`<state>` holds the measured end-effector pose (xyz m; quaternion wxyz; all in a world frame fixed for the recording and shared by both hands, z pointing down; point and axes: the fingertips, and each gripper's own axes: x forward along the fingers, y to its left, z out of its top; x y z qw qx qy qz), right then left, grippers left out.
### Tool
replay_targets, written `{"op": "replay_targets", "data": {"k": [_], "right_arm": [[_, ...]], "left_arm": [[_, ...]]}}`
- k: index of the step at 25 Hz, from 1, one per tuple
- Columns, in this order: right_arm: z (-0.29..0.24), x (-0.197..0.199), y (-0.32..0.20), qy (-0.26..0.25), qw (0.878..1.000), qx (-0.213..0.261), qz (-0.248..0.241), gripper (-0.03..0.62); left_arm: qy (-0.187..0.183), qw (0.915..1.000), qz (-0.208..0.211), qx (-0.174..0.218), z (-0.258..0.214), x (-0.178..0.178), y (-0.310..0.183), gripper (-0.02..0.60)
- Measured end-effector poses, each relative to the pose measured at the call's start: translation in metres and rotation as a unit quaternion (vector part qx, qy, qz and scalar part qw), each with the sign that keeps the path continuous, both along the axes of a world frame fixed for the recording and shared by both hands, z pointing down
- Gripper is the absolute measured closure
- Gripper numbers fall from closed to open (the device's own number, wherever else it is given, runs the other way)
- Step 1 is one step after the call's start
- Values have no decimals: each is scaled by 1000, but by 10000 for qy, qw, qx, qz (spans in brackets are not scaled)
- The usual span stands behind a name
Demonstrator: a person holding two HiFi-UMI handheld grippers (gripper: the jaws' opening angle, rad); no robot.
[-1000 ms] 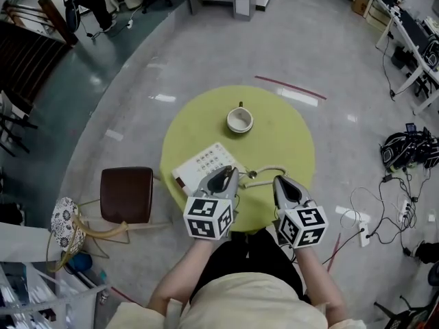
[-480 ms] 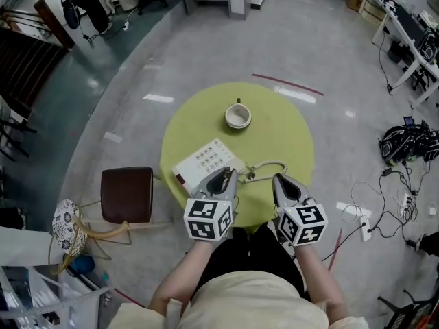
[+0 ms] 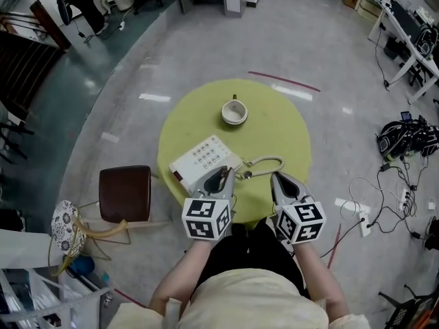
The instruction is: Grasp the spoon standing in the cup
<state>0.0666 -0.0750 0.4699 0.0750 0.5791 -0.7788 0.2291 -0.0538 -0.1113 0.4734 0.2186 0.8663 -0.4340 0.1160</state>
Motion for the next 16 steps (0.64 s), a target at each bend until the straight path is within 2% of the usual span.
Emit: {"op": "replay_targets", "data": {"k": [16], "right_arm": [[0,-3,6,5,10000,-12,5,595]], "left_arm": [[-9,10000,3,-13,-1,-4,5,525]]}}
